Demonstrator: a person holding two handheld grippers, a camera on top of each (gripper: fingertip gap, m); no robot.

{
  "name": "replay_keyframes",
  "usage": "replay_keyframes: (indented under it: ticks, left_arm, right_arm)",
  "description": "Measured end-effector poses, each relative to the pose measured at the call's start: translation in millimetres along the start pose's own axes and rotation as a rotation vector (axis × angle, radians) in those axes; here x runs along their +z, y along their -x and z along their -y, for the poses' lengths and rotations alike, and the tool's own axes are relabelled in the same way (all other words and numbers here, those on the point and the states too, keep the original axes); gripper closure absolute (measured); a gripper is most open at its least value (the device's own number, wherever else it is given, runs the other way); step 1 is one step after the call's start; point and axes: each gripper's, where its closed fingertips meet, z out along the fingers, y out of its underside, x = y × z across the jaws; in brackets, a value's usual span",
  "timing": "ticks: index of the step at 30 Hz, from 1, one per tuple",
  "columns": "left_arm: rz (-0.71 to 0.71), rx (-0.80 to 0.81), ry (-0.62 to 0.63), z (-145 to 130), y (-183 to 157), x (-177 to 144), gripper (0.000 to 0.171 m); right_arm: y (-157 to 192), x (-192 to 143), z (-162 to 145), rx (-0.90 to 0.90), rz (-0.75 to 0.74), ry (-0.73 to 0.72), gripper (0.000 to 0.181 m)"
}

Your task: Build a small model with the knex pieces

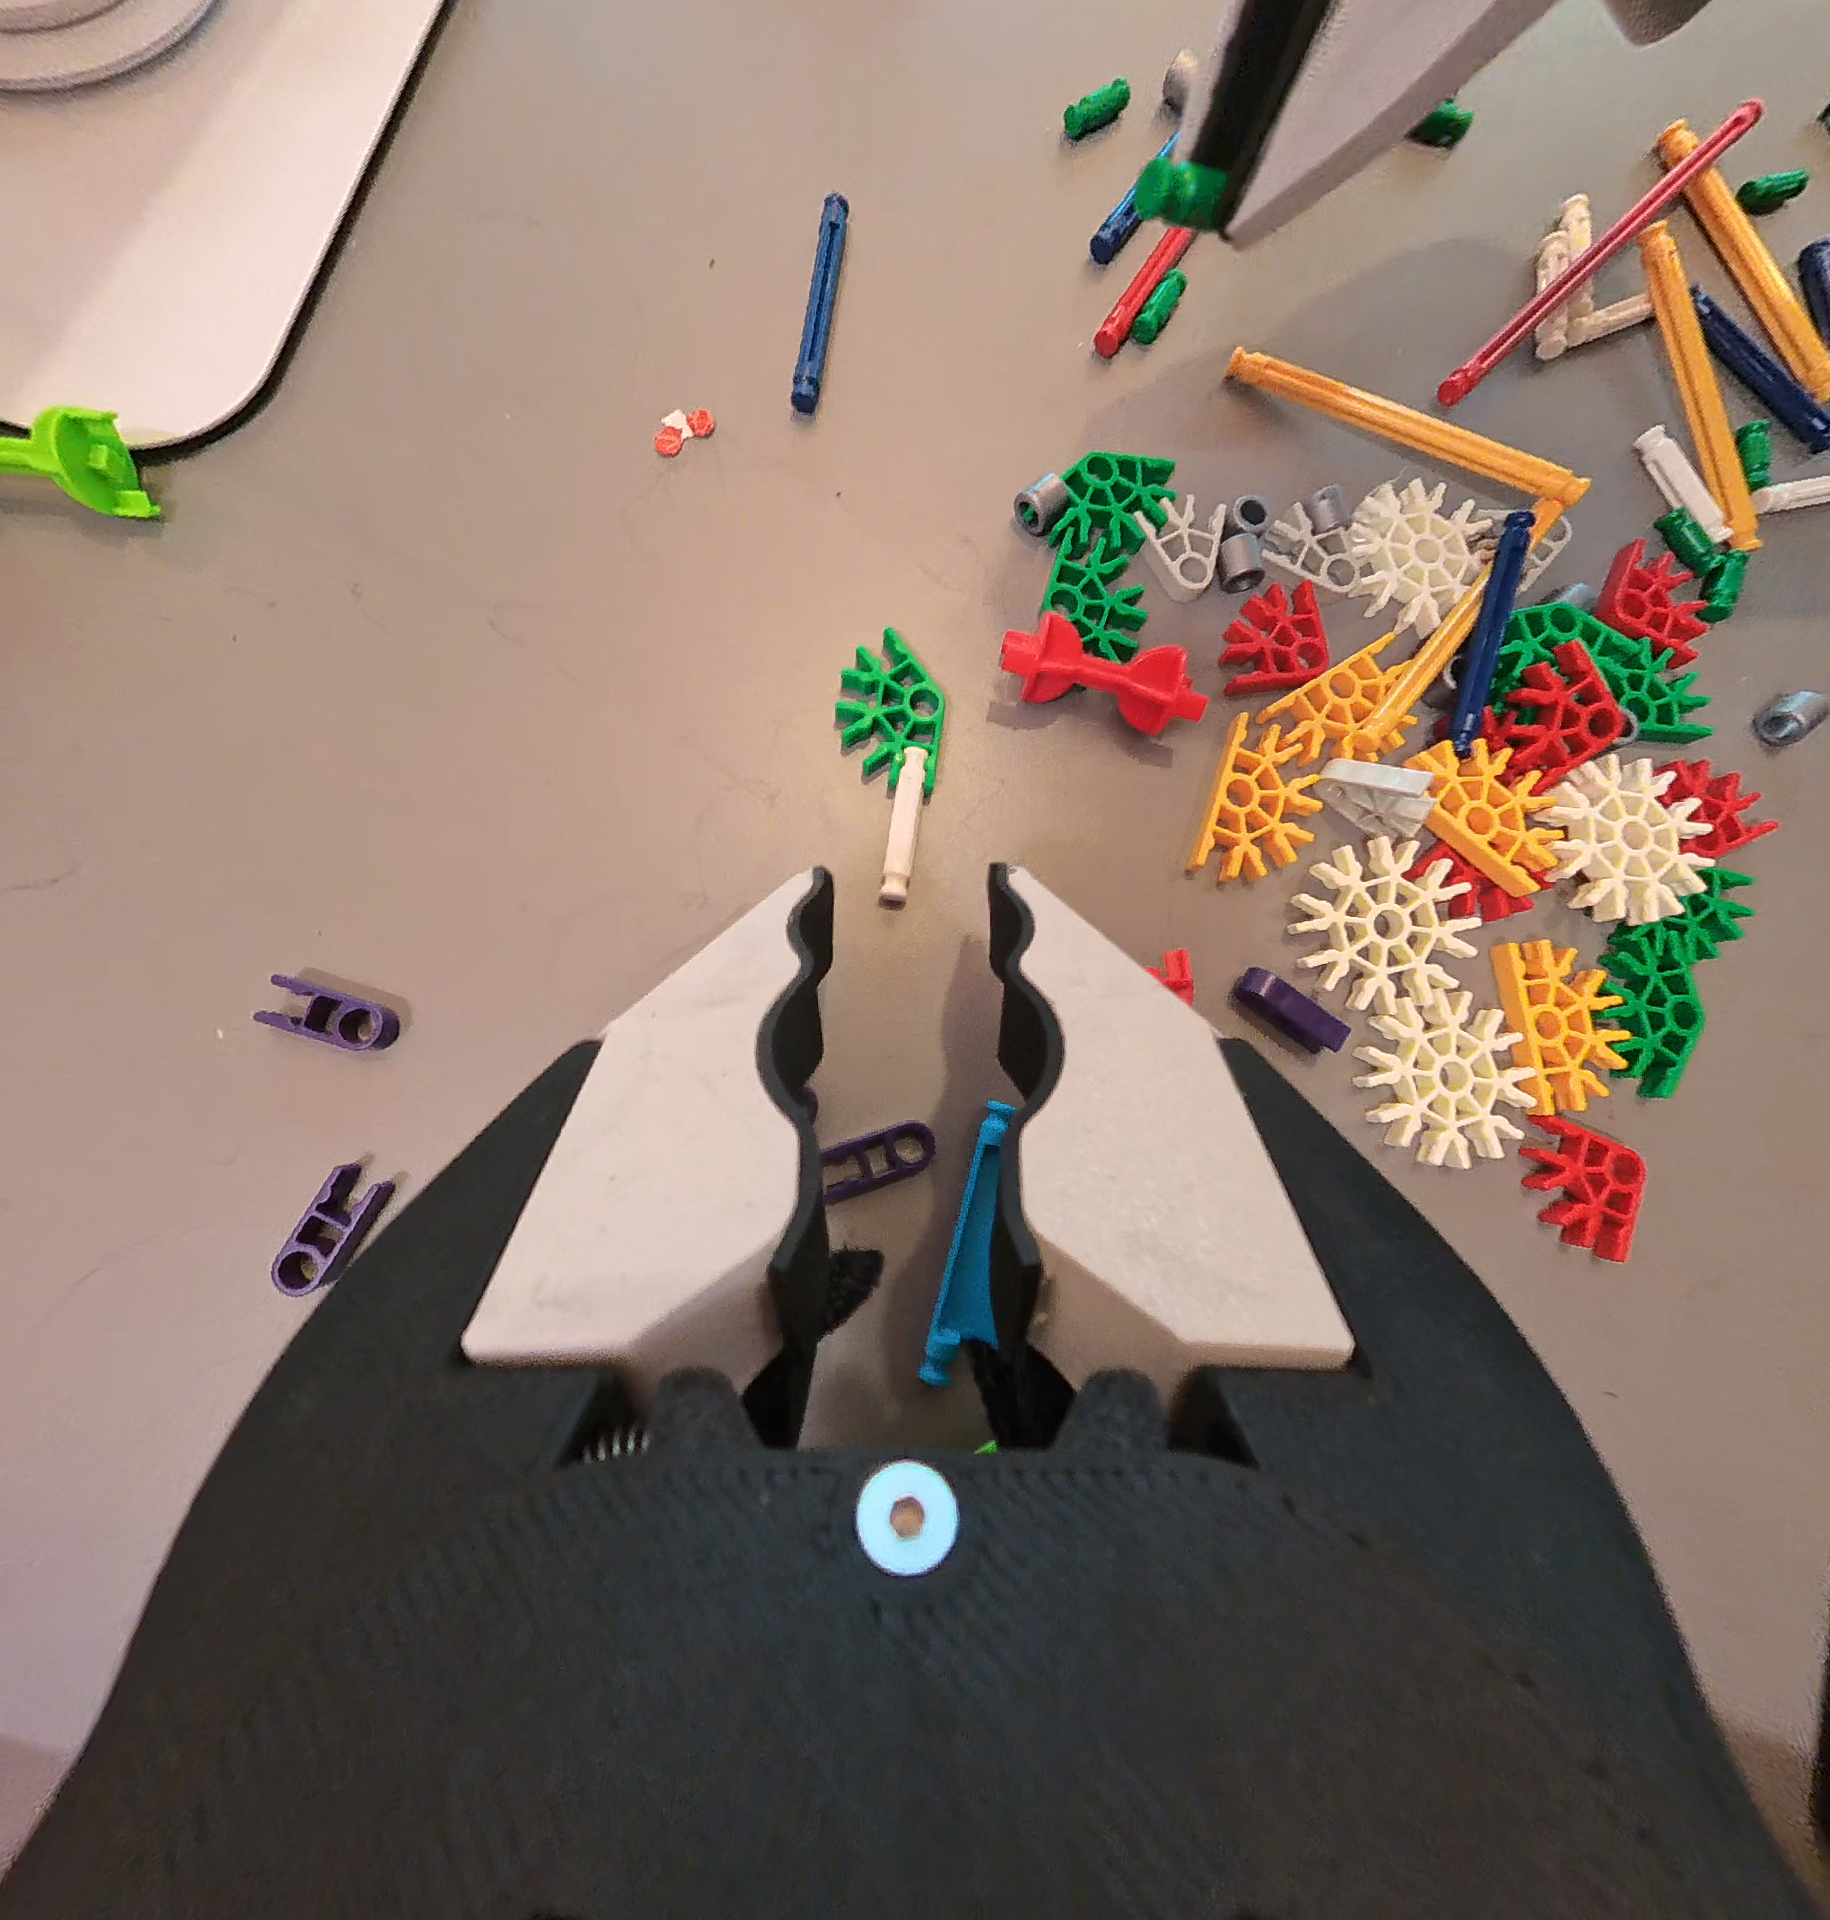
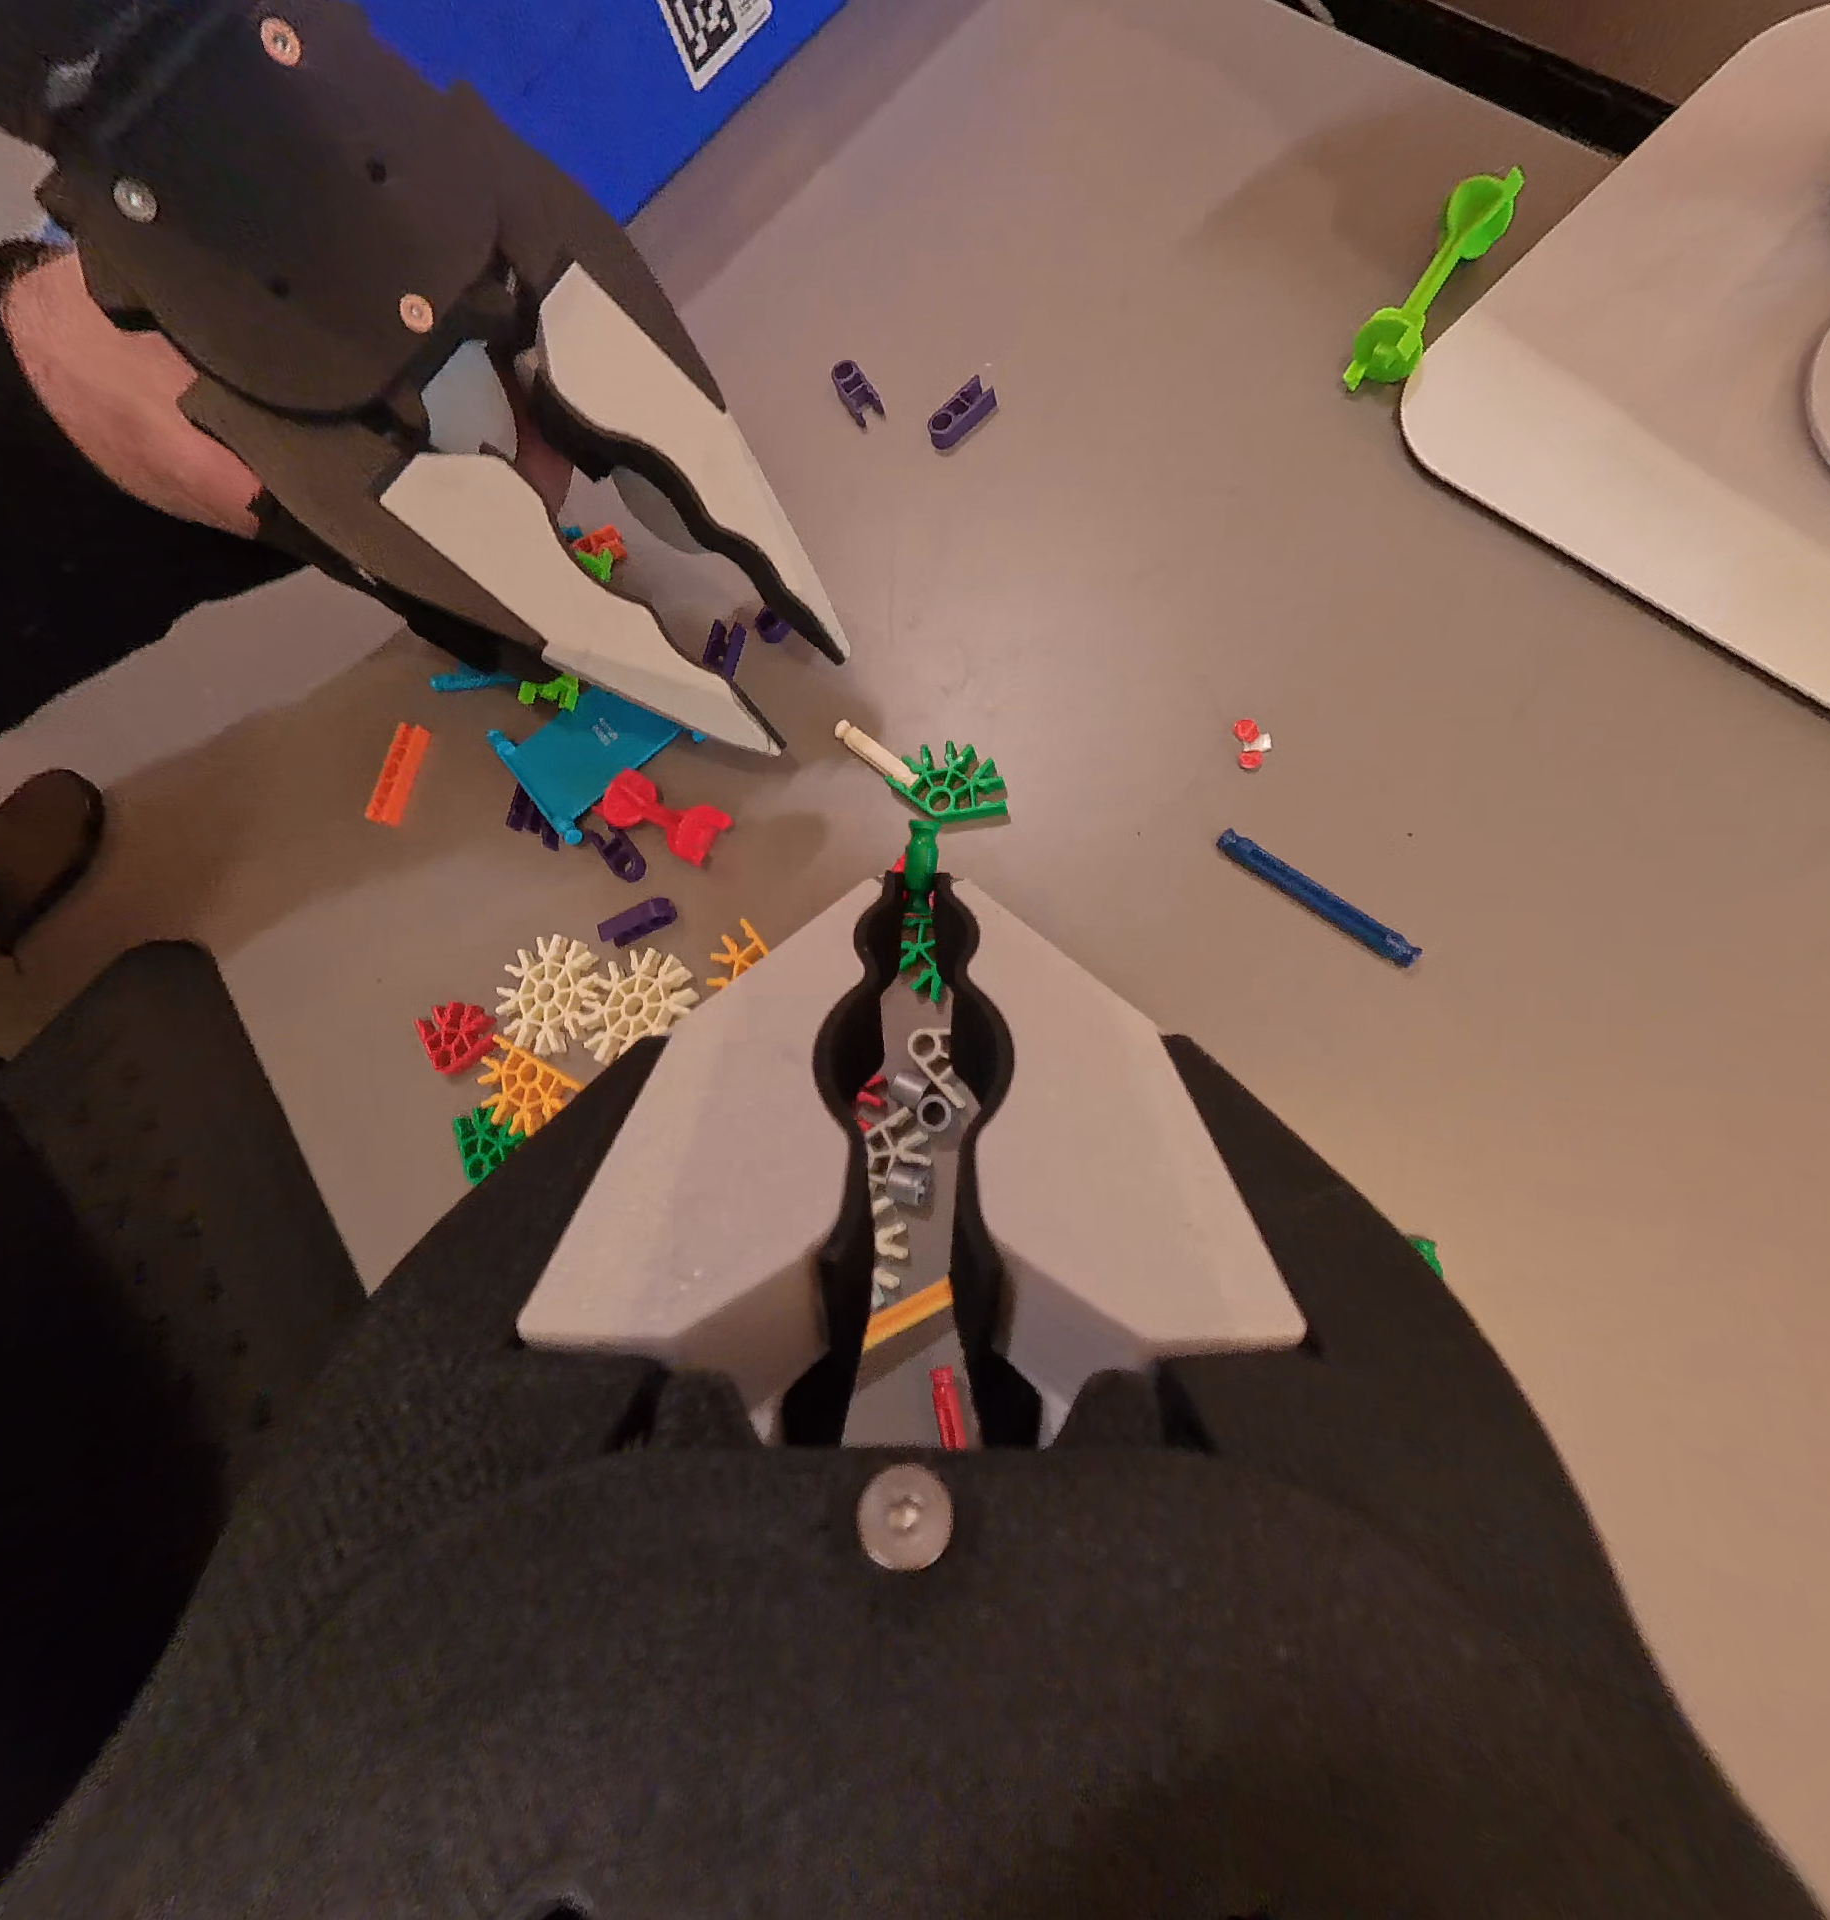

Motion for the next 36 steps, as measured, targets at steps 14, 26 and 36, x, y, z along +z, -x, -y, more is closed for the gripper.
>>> replay_keyframes:
  ticks: [14,26,36]
  left_arm:
    - [0.047,0.006,-0.160,23,12,-13,0.142]
    - [0.036,0.092,-0.101,18,0,-4,0.143]
    - [0.009,0.079,-0.003,-3,-1,12,0.152]
  right_arm:
    - [-10,20,32,0.338,0.194,-0.132,0.178]
    - [-10,39,27,0.415,0.239,-0.081,0.178]
    - [-14,58,12,0.393,0.183,0.003,0.178]
